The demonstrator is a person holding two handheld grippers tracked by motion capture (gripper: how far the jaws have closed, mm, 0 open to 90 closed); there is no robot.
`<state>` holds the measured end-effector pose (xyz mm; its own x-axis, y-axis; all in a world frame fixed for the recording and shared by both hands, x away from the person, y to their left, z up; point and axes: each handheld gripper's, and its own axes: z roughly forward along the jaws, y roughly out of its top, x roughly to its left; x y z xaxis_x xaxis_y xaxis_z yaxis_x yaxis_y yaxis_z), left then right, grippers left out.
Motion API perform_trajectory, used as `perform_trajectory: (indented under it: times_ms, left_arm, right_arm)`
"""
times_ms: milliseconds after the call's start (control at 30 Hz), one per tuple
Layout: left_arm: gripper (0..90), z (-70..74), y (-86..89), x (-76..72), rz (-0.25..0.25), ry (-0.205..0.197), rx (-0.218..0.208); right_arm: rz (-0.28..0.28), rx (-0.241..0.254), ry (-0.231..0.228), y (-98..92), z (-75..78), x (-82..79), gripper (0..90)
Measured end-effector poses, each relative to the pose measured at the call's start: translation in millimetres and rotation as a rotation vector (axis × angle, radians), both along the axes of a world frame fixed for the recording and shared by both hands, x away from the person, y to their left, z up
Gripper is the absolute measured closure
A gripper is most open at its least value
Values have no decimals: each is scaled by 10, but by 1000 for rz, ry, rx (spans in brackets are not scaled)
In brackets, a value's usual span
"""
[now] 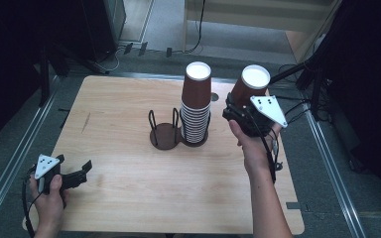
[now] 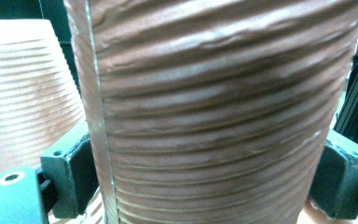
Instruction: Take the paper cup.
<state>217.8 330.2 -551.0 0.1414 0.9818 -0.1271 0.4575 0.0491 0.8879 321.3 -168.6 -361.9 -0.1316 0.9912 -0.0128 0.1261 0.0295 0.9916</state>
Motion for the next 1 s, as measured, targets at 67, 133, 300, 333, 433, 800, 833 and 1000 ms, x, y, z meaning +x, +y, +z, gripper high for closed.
perform_trajectory:
  times_ms: [67, 133, 300, 333, 433, 800, 833, 1000]
  left_arm:
    - [0, 0, 0, 3, -1, 2, 4]
    - [0, 1, -4, 0, 0, 2, 5]
    - [0, 1, 7, -1, -6, 2, -7]
    - [0, 0, 12, 1, -7, 1, -11]
    - [0, -1, 12, 2, -5, 1, -12]
    - [0, -2, 37, 10, 22, 16, -33]
    - [0, -2, 44, 15, 23, 21, -41]
    - [0, 2, 26, 41, 19, 23, -31]
  right_arm:
    - [0, -16, 0, -5, -46, -32, 108]
    - [-1, -17, 2, -11, -92, -66, 108]
    - [-3, -9, 16, -42, -235, -150, 108]
    - [-7, -6, 18, -49, -266, -163, 108]
    - [-15, 5, 29, -77, -368, -198, 108]
    - [-14, 4, 58, -77, -621, -288, 108]
    - [-14, 4, 58, -73, -635, -297, 108]
    - [-5, 7, 71, -36, -766, -368, 108]
